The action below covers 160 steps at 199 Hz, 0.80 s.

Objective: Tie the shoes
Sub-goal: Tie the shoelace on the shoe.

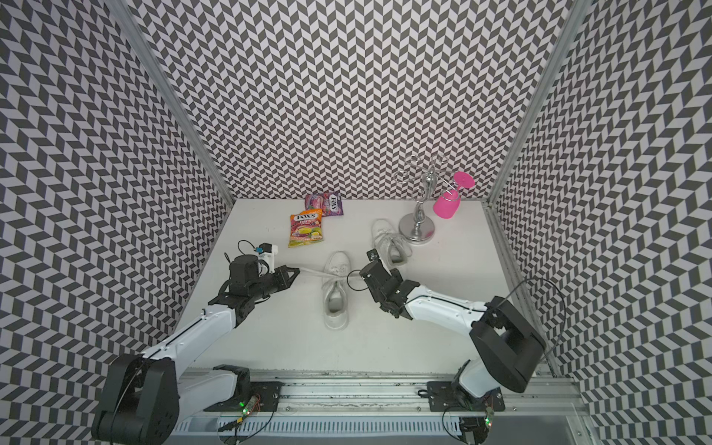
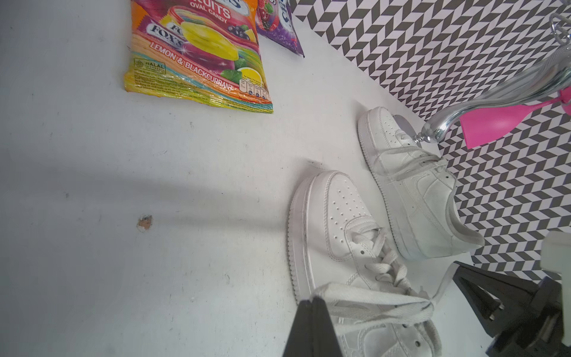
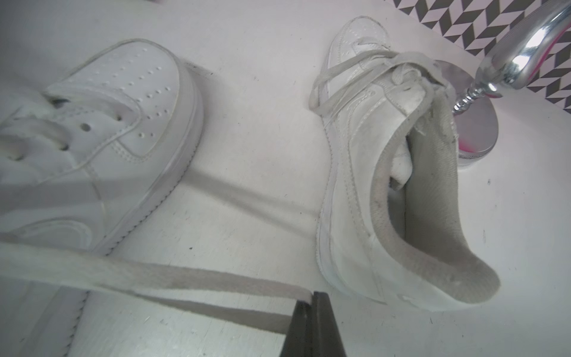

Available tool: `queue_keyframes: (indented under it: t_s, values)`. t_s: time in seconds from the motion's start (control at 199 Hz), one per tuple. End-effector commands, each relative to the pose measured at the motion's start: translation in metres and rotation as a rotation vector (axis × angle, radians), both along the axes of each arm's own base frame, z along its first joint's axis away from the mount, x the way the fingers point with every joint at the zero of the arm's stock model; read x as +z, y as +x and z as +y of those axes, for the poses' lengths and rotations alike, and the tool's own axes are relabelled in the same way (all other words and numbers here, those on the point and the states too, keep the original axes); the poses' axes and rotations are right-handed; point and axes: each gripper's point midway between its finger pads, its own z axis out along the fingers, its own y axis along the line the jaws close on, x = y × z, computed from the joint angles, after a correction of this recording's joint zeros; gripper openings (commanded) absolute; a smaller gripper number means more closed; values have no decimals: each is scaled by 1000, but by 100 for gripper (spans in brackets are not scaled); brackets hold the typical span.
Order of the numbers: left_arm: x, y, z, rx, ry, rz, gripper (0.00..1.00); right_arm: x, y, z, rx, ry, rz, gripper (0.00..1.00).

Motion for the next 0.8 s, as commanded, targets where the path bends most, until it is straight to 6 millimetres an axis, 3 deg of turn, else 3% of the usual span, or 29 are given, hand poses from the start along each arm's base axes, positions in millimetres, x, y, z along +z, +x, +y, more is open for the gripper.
queue_keyframes:
  t_s: [0.0,0.146,0.332,0.487,0.583,0.653,0.734,0.799]
  values:
    - [12,-2,-10,-65,-50,-49,0,26,-12,22,139,163,-15,0]
    - [22,-6,-18,-108,-80,-77,0,42,-52,53,351,373,62,3]
    - [26,-10,-28,-149,-102,-84,0,21,-98,73,476,518,221,9]
    - [26,-11,-30,-158,-103,-84,0,9,-123,82,535,515,288,24]
    - [26,-11,-30,-158,-103,-83,0,15,-124,74,516,500,260,44]
    - [25,-10,-30,-158,-102,-83,0,24,-112,58,434,460,189,60]
    - [26,-10,-30,-159,-102,-83,0,43,-93,37,318,441,84,69]
    - [26,-10,-29,-158,-100,-87,0,64,-83,35,311,482,-5,72]
